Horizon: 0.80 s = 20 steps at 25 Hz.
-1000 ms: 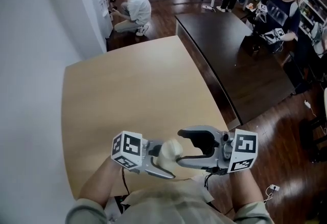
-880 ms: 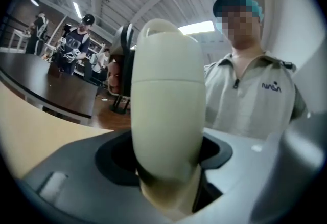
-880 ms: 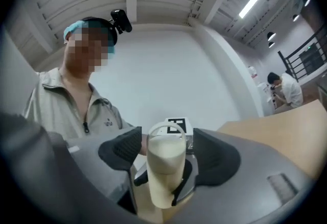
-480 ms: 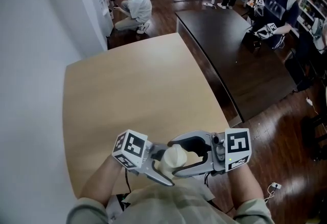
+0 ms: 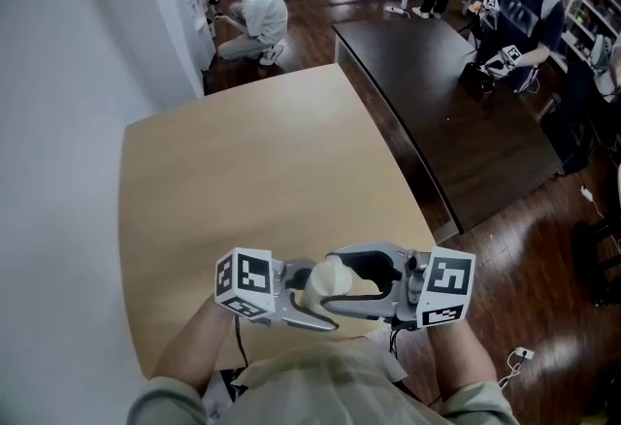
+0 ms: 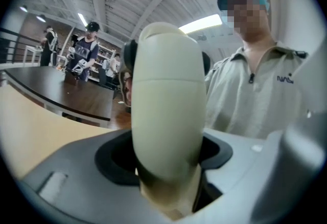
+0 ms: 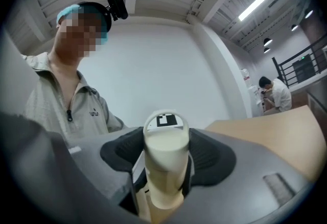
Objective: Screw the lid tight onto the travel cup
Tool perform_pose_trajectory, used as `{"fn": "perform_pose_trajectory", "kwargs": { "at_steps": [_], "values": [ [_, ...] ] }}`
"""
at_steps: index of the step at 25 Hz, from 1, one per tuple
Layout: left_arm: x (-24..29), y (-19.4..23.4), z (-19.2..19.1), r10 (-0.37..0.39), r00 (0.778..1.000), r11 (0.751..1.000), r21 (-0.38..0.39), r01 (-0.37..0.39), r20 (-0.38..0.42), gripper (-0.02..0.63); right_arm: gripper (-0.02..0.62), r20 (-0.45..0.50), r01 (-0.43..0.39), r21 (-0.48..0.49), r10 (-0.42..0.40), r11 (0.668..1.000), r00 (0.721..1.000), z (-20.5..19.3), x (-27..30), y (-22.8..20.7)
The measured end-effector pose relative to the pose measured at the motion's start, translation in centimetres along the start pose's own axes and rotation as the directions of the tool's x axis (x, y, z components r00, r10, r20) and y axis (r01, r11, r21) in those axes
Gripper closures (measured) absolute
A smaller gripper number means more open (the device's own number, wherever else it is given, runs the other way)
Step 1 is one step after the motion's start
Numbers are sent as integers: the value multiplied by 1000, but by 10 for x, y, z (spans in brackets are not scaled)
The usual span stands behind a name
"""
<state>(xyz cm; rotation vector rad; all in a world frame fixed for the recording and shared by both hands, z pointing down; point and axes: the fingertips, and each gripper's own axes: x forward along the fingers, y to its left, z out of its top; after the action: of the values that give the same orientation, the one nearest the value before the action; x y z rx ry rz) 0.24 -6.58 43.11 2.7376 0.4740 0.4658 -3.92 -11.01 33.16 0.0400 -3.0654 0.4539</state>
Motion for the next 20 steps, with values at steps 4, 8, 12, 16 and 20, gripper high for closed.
{"fn": "perform_pose_trajectory", "kwargs": {
  "at_steps": [4, 8, 12, 16, 20],
  "values": [
    [-4, 20, 0, 120, 993, 993, -12, -119, 20, 293, 336, 32, 100, 7, -100, 995, 994, 1, -3, -15],
    [-7, 36, 3, 244, 969, 970, -25, -244, 35, 293, 344, 56, 193, -2, -192, 981, 980, 2, -6, -24],
    [-12, 62, 0, 447, 894, 894, -4, -447, 10, 293, 344, 57, 306, -50, -303, 951, 951, -1, -5, -34],
    [-14, 81, -5, 607, 794, 794, 27, -607, -3, 293, 344, 52, 400, -141, -397, 905, 916, -7, -1, -36],
    [-13, 88, -7, 632, 774, 775, 1, -633, 33, 293, 344, 42, 433, -172, -433, 885, 900, -14, 1, -39]
  ]
}}
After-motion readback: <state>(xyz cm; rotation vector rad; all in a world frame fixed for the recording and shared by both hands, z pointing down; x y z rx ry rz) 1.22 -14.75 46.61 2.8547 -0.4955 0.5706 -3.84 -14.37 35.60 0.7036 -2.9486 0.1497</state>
